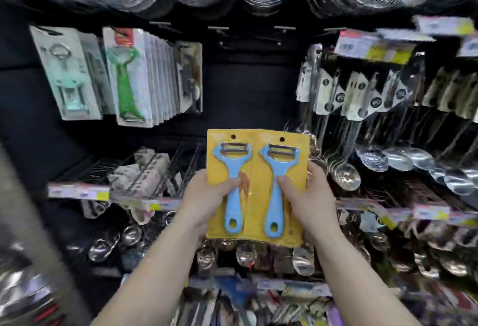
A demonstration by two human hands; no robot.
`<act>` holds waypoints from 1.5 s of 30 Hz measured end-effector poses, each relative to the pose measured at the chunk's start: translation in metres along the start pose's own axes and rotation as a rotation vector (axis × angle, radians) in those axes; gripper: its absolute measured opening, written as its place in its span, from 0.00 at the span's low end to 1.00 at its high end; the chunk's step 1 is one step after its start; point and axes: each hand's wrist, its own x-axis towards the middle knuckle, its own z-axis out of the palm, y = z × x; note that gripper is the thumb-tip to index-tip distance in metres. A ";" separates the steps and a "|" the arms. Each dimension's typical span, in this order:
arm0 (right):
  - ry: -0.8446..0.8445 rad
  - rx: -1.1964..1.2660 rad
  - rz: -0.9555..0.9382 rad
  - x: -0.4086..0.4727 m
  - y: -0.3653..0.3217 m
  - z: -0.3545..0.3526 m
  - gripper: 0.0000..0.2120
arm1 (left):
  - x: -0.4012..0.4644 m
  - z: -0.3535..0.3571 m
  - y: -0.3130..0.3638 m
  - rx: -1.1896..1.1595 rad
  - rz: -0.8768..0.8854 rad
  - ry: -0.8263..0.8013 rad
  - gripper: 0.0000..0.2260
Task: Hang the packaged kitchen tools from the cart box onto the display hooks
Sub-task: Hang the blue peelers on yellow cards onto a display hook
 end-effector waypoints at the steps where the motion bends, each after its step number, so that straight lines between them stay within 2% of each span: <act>1: -0.009 0.006 -0.004 0.003 -0.005 0.013 0.21 | 0.006 -0.012 0.003 -0.007 0.003 0.004 0.05; 7: -0.037 0.015 -0.046 0.023 -0.031 0.084 0.22 | 0.041 -0.073 0.015 -0.045 0.025 0.042 0.09; 11: -0.022 0.043 -0.089 0.033 -0.046 0.125 0.29 | 0.063 -0.106 0.022 -0.056 0.057 0.052 0.02; 15: 0.004 0.063 -0.135 0.037 -0.058 0.158 0.35 | 0.081 -0.132 0.029 -0.053 0.091 0.072 0.02; 17: 0.012 0.078 -0.149 0.040 -0.062 0.170 0.35 | 0.091 -0.142 0.032 -0.053 0.106 0.070 0.01; 19: 0.023 0.094 -0.158 0.045 -0.064 0.180 0.34 | 0.098 -0.149 0.036 -0.054 0.102 0.077 0.07; 20: 0.029 0.103 -0.161 0.047 -0.065 0.184 0.33 | 0.102 -0.152 0.039 -0.053 0.108 0.067 0.08; 22: 0.042 0.111 -0.176 0.051 -0.067 0.190 0.31 | 0.108 -0.156 0.043 -0.028 0.140 0.046 0.03; 27: 0.071 0.105 -0.212 0.056 -0.071 0.193 0.29 | 0.120 -0.158 0.045 -0.008 0.177 0.038 0.01; 35: 0.105 0.092 -0.253 0.063 -0.080 0.162 0.29 | 0.130 -0.130 0.049 -0.077 0.170 0.056 0.09; 45: 0.036 0.132 -0.367 0.096 -0.101 0.134 0.29 | 0.136 -0.113 0.065 -0.033 0.276 0.140 0.09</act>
